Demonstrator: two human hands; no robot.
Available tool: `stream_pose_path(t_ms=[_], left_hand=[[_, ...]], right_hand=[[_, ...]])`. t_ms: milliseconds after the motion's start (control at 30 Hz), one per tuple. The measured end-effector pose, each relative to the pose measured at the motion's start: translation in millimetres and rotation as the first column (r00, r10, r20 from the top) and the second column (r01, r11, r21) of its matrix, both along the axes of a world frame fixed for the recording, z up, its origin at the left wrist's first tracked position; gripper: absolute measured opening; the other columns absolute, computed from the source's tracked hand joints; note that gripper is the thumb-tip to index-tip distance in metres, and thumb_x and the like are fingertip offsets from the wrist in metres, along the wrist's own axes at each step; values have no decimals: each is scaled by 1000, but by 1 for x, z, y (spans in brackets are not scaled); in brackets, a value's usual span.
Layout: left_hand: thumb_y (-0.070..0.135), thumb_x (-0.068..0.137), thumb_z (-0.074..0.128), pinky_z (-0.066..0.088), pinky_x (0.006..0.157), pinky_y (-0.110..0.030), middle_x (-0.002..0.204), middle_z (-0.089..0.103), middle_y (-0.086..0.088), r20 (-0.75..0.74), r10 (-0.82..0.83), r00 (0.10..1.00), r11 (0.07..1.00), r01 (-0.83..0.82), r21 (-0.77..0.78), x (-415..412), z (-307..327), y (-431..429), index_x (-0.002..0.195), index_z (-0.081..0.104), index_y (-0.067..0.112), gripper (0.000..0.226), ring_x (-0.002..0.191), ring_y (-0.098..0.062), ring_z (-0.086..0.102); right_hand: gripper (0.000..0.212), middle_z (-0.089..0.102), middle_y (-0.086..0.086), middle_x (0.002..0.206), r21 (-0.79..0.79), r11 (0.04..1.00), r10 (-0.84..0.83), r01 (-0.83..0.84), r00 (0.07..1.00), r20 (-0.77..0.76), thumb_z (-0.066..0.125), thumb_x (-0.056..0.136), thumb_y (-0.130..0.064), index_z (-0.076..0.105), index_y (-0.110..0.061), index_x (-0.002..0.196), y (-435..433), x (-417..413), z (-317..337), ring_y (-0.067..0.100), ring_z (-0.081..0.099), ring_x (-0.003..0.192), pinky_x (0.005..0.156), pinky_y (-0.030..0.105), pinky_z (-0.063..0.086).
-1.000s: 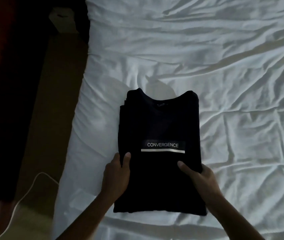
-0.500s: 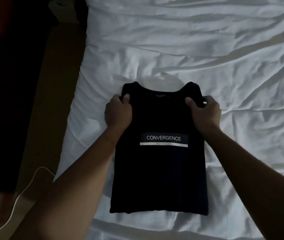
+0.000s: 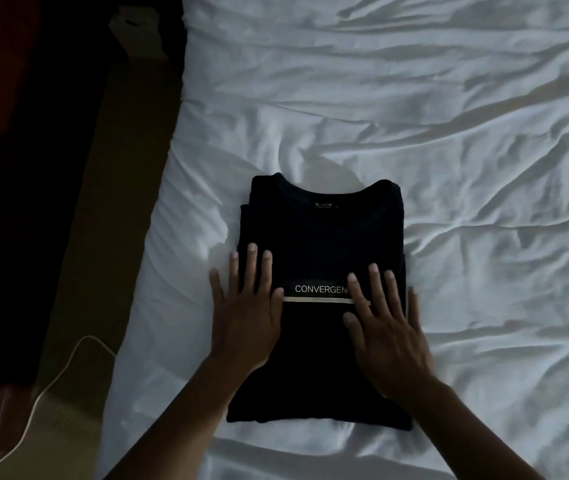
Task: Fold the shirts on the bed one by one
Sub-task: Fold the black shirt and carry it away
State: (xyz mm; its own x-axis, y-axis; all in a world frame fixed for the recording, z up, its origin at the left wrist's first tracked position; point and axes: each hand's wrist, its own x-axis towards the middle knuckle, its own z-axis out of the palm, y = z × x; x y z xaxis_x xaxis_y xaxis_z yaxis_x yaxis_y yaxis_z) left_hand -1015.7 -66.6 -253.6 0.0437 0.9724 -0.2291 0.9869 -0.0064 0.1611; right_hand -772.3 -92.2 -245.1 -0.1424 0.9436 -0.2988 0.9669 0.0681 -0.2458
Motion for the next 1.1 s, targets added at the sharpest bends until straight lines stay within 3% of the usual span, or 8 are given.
stream_pose_path(t_ms=[100,233,367,467,567,733,967,1100], left_hand=[[35,108,24,18,125,-63,173,14,-15,101,4,995,995,-14,96,24,18,-23,164,26,10,62,161,-34,6],[44,111,14,22,124,-61,174,12,-11,158,-60,986,996,48,75,33,12,-73,166,22,14,63,161,-29,8],[50,109,16,34,118,-56,169,24,-20,109,134,985,991,-132,-22,11,8,-91,165,20,8,71,151,-40,32],[56,108,24,52,94,-48,136,55,-18,204,377,903,926,-375,-48,14,18,-93,157,33,4,71,116,-34,58],[64,103,26,50,79,-40,103,65,-7,377,553,743,831,-526,-182,19,27,-89,126,47,12,61,97,-33,67],[57,106,29,47,65,-38,80,62,-5,360,570,738,819,-542,-188,16,32,-104,104,43,15,44,74,-30,65],[51,107,41,52,80,-41,94,70,-15,314,597,739,802,-531,-274,7,41,-135,102,55,13,41,91,-37,67],[69,92,56,52,96,-40,108,73,-6,479,713,512,700,-562,-441,-4,42,-68,112,69,15,59,103,-27,68]], right_hand=[[64,1,11,173,94,988,-112,123,988,-111,15,107,-47,17,-19,165,-16,-29,18,27,-7,160,129,52,2],[65,-6,6,174,94,993,-55,69,989,-138,14,108,-52,11,-25,166,-61,-35,11,26,-7,160,128,49,0],[78,6,16,172,2,934,-353,357,927,-129,20,105,-62,10,-15,166,-82,-18,-2,35,11,158,125,53,19],[91,40,26,153,-128,802,-596,584,769,-230,39,99,-69,23,-3,159,-77,-15,9,44,40,139,111,55,38],[68,63,19,124,-348,598,-801,722,527,-283,43,99,-68,44,-9,134,-59,-16,24,40,59,115,87,44,44],[55,61,5,85,-319,626,-775,711,523,-354,44,101,-65,48,-10,107,-74,-15,44,26,60,79,72,45,49],[49,64,5,99,-261,708,-705,656,670,-231,51,100,-57,55,-11,117,-103,2,60,30,60,94,79,38,40],[57,71,2,113,-369,639,-758,675,474,-447,64,94,-58,66,-11,126,-38,11,55,21,66,105,89,34,48]])
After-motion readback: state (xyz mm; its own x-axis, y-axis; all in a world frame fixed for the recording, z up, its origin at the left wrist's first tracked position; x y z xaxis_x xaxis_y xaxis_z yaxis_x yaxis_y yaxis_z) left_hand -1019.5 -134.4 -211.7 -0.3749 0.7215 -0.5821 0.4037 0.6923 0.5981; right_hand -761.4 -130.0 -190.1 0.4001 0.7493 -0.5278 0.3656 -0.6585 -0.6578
